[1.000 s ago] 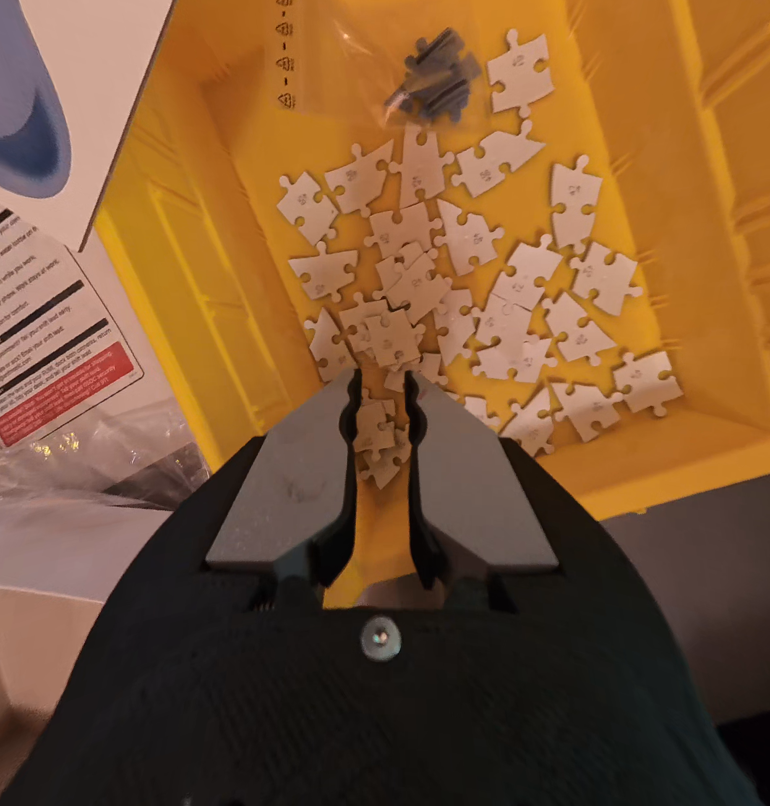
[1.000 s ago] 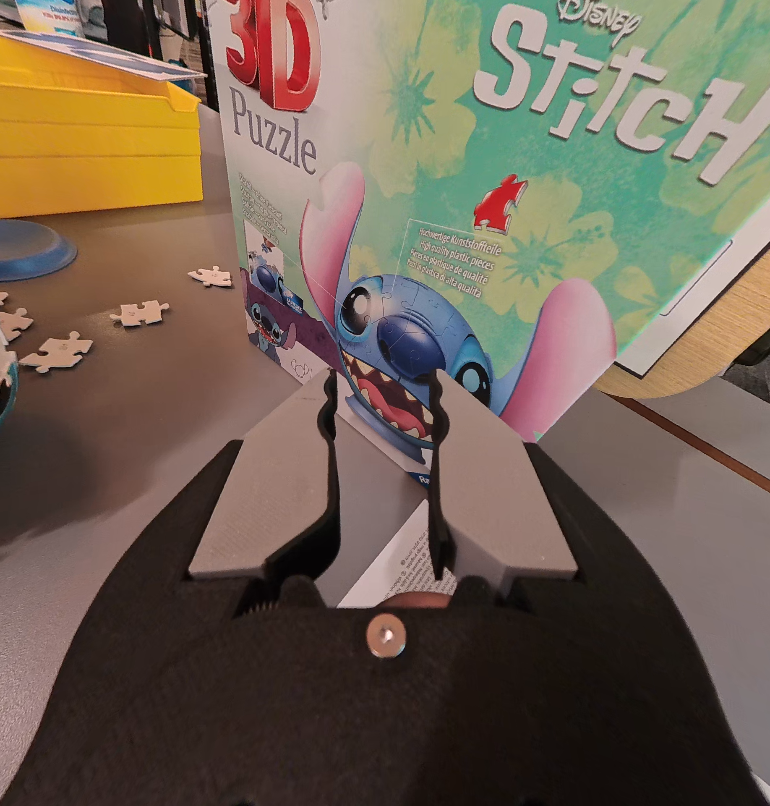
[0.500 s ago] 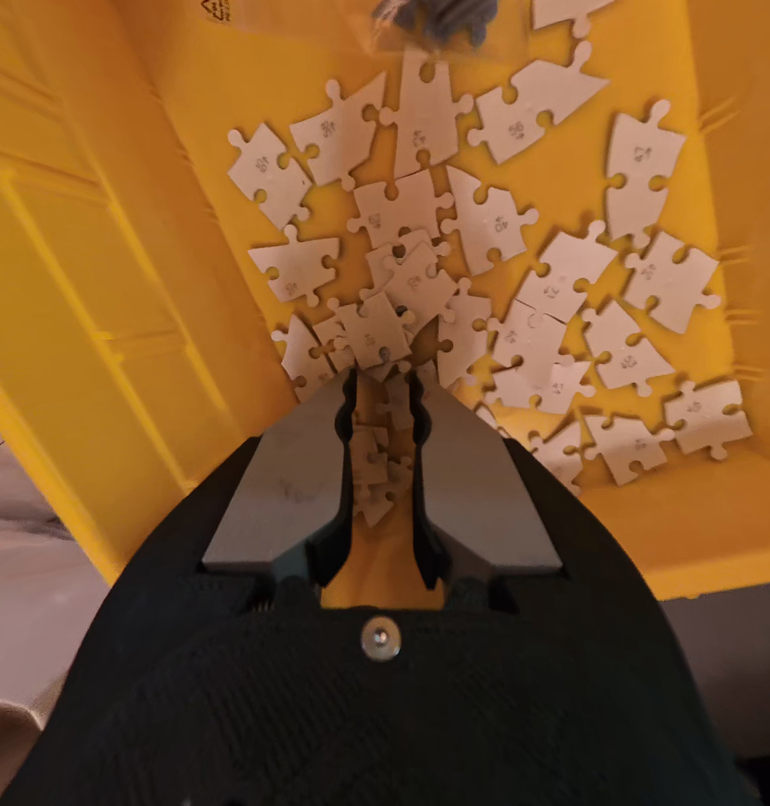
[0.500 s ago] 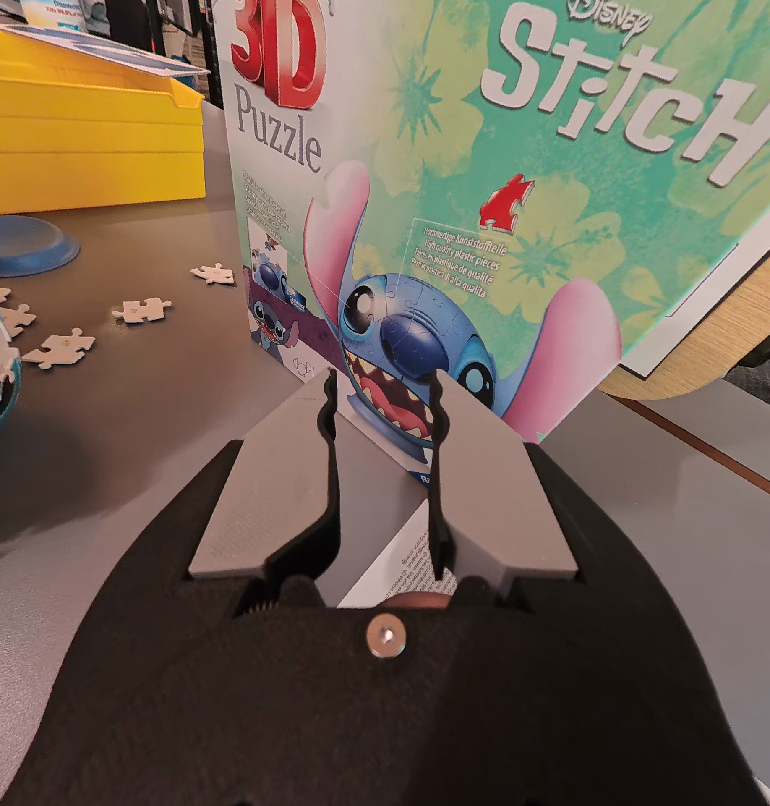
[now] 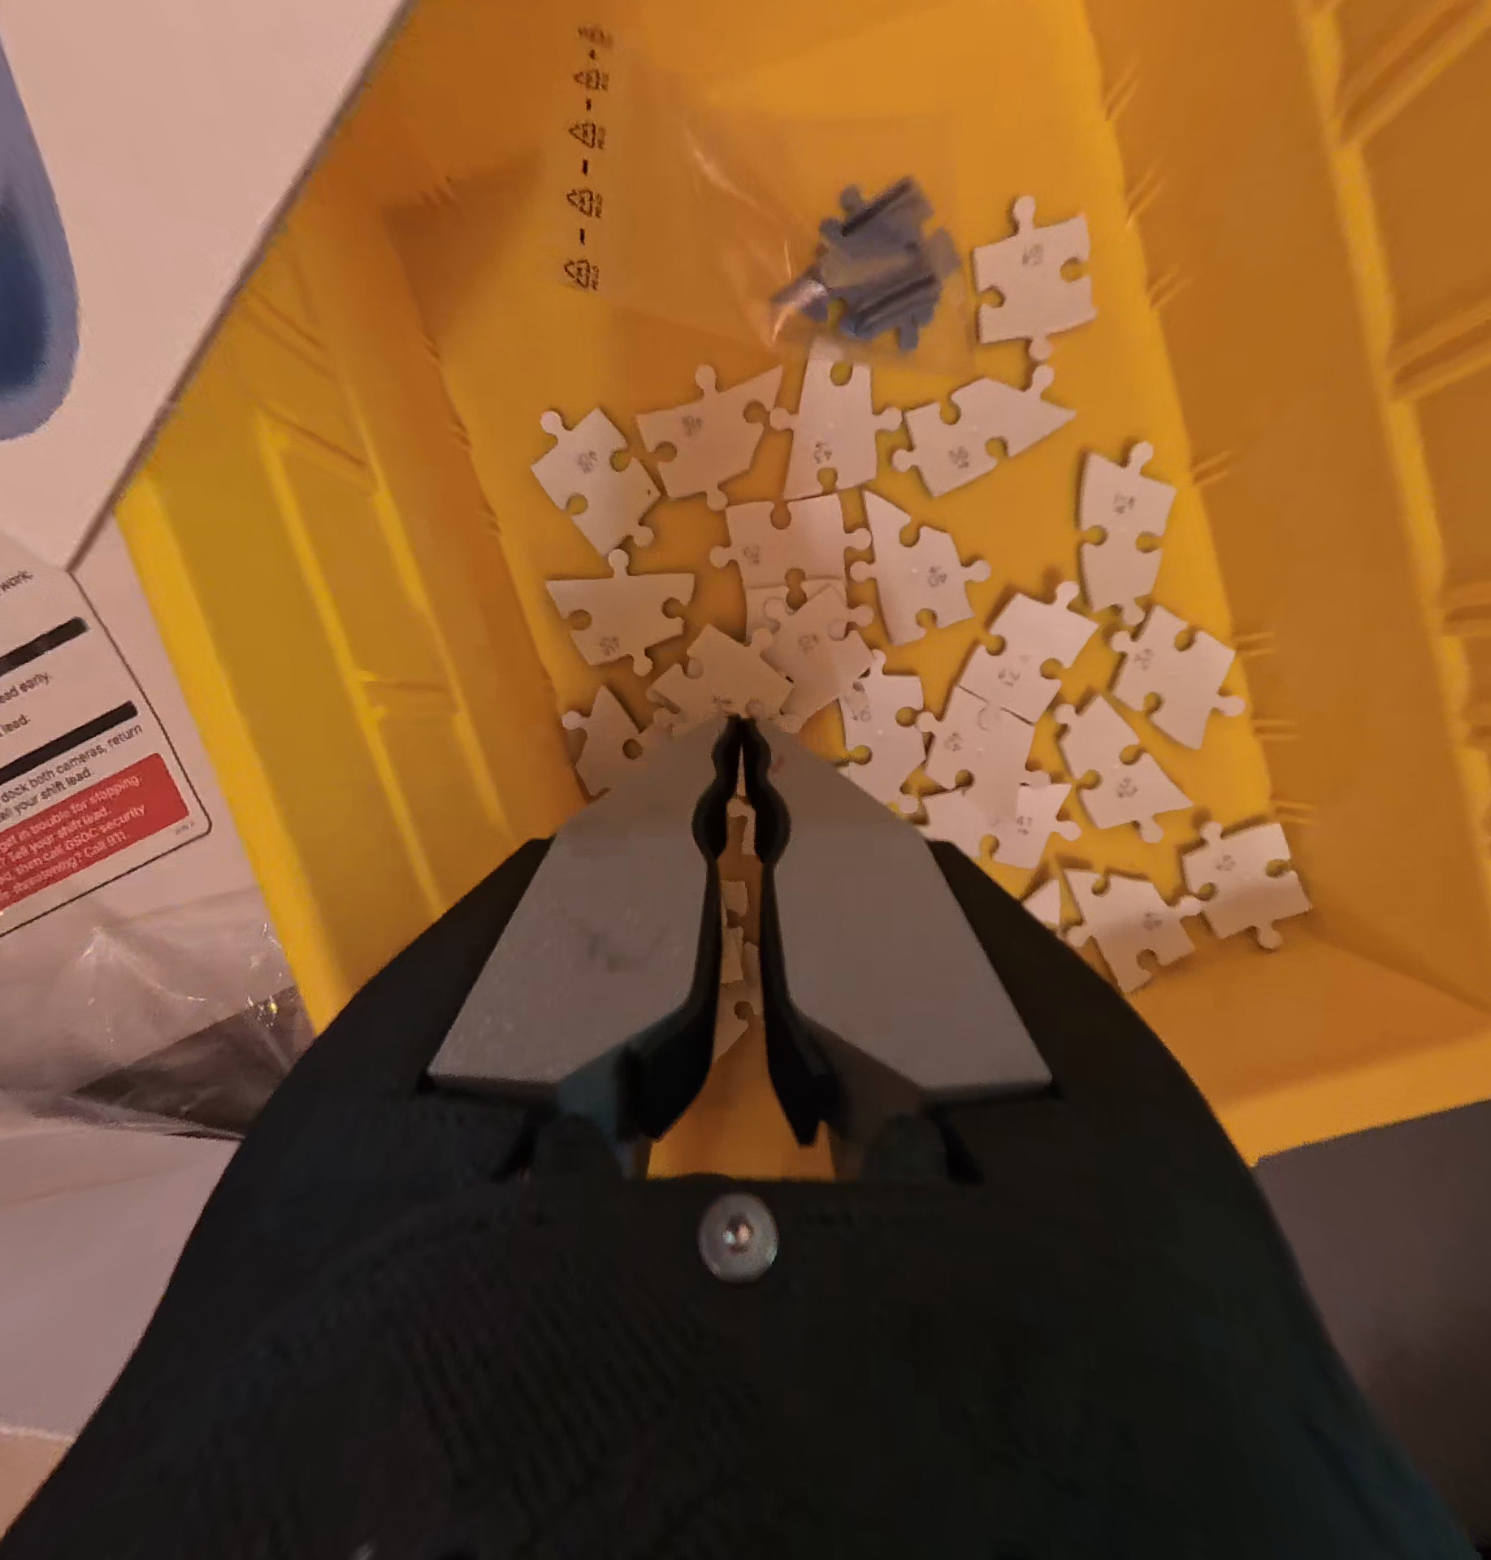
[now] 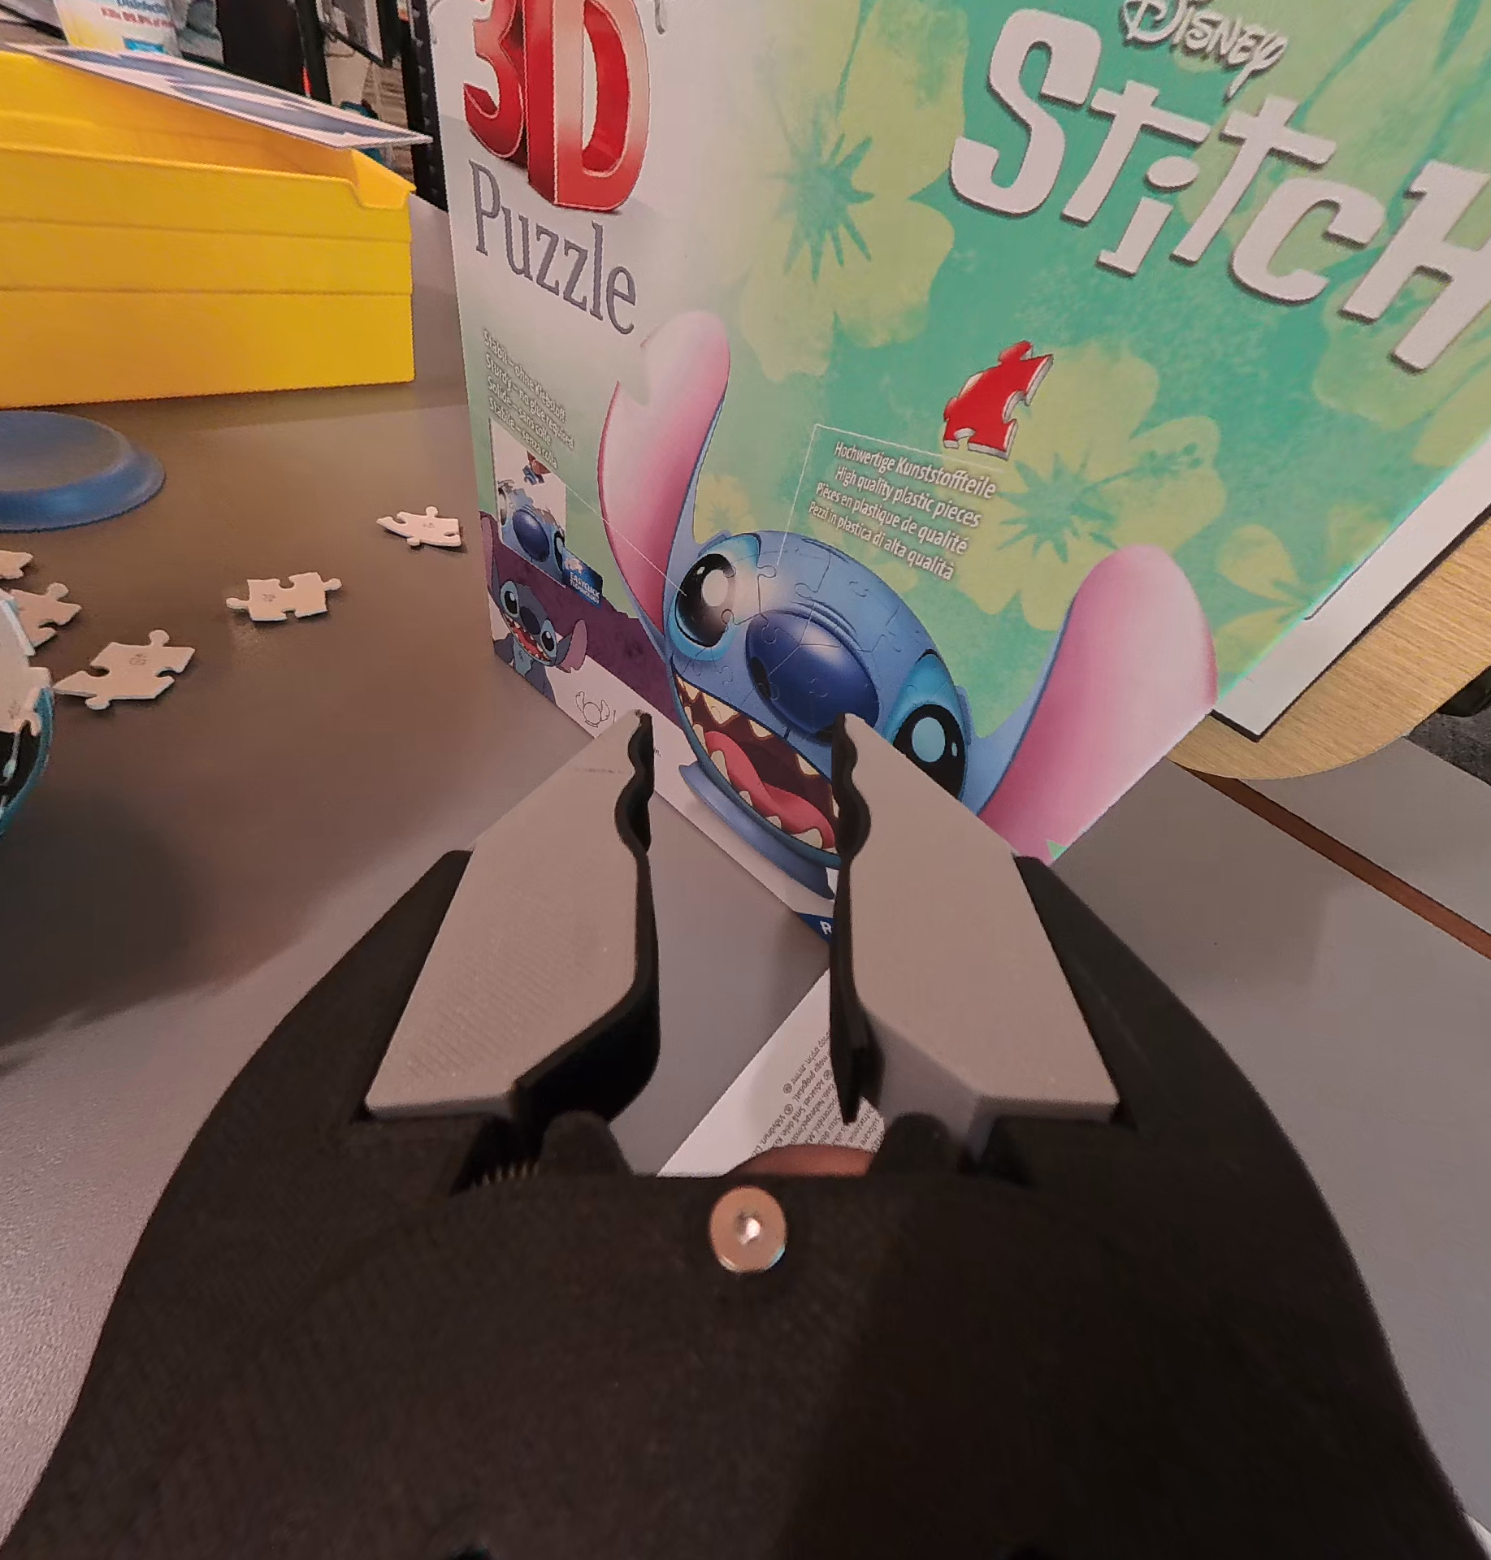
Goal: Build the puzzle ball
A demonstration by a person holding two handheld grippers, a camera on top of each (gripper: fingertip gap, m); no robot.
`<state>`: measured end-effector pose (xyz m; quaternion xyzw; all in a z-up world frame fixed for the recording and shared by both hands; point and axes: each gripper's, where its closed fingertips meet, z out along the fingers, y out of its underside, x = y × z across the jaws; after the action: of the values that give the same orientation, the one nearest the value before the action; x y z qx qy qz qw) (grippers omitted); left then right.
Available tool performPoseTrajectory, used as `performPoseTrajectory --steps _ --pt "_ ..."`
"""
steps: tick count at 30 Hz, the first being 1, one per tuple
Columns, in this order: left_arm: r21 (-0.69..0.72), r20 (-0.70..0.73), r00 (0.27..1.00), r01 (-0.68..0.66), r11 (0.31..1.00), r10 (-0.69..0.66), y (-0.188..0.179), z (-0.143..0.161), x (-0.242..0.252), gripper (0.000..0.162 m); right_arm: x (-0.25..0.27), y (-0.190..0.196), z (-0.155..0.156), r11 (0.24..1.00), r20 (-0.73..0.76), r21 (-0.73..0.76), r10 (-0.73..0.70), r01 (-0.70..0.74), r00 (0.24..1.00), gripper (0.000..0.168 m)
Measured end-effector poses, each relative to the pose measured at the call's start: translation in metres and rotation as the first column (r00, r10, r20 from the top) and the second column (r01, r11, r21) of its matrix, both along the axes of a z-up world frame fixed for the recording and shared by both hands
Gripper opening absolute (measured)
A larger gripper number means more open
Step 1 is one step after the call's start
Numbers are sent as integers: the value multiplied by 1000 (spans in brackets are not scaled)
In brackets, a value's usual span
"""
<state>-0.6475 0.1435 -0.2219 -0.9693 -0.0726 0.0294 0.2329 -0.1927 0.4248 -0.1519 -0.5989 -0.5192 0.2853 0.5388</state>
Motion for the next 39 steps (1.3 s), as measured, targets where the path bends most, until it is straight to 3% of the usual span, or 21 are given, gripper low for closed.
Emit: performPoseTrajectory --steps 1,6,13,16,19,23,36,39 --pt "-16 -10 1000 5 1000 -5 -1 -3 2 0 0 0 0 1000 1 0 1 -1 1000 39" --pt "-28 -106 994 -7 1000 4 7 -9 -4 24 0 -1 2 1000 -5 2 2 -2 1000 39" --pt "-59 -95 994 -50 997 44 6 -18 -11 51 -1 -3 3 1000 -10 -2 13 -13 1000 38" --pt "-72 -99 994 -56 996 49 7 -20 -11 50 -3 -5 2 1000 -10 -9 24 -25 1000 38" --pt "-22 -106 993 -48 999 45 19 -4 -6 29 -5 -8 1 999 -10 -14 36 -37 999 38" --pt "52 -113 993 -26 998 32 26 22 2 38 -5 -9 5 999 -24 -17 42 -43 999 38" --pt "-135 -46 999 -29 990 23 26 -19 -6 43 -1 -8 11 999 -53 -26 42 -44 998 38" --pt "-155 -13 1000 -25 988 24 27 -26 -6 35 0 -8 11 999 -52 -21 43 -44 998 38"
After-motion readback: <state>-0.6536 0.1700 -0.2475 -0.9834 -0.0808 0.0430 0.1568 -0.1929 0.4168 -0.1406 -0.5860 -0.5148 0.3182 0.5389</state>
